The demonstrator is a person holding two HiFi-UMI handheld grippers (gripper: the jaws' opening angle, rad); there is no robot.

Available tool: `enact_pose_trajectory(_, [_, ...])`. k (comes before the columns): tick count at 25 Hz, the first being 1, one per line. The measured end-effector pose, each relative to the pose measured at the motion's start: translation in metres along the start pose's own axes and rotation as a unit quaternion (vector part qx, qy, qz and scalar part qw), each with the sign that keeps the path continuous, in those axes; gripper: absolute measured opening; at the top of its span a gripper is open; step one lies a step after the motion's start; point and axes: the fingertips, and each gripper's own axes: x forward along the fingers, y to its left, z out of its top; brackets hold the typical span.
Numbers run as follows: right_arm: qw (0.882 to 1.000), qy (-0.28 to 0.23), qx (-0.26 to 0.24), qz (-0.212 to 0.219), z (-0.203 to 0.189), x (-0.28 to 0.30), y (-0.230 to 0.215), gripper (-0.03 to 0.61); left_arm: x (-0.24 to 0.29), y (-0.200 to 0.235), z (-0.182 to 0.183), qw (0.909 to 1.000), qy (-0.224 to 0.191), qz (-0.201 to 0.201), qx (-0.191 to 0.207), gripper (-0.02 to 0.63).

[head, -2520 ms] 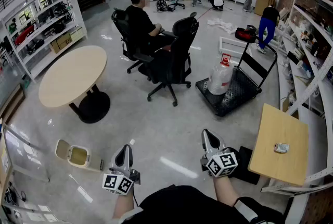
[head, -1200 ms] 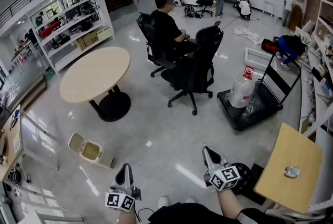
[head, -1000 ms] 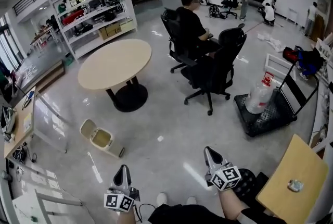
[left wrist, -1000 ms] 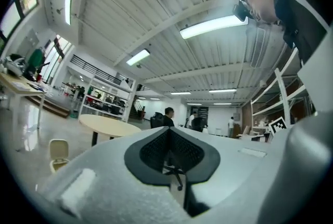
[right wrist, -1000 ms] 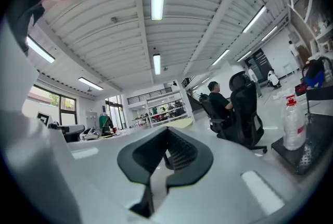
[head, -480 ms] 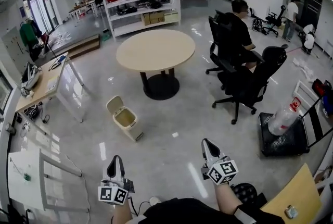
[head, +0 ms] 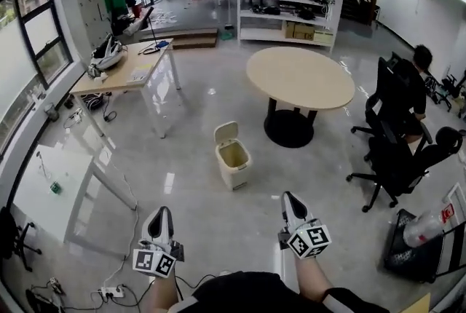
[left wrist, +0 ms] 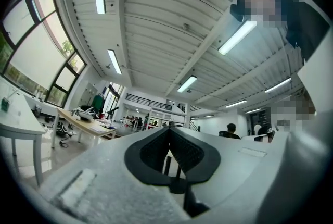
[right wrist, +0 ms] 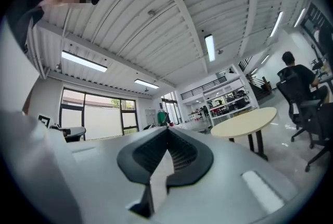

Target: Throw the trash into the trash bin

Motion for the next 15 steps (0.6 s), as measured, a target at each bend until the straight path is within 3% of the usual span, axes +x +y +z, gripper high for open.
enact_pose_trajectory(8, [0.991, 0.034, 0.002, 0.126, -0.031, 0.108, 0.095, 0.002, -0.036, 0.086, 0.019, 0.9954, -0.020, 0.093, 0.003, 0.002])
enact_pose_trajectory(15, [0.974, 0.034, 0.007, 0.225, -0.035, 0.207, 0.127, 0.002, -0.030, 0.128, 0.033, 0.9824, -0.049, 0.178, 0.028, 0.002])
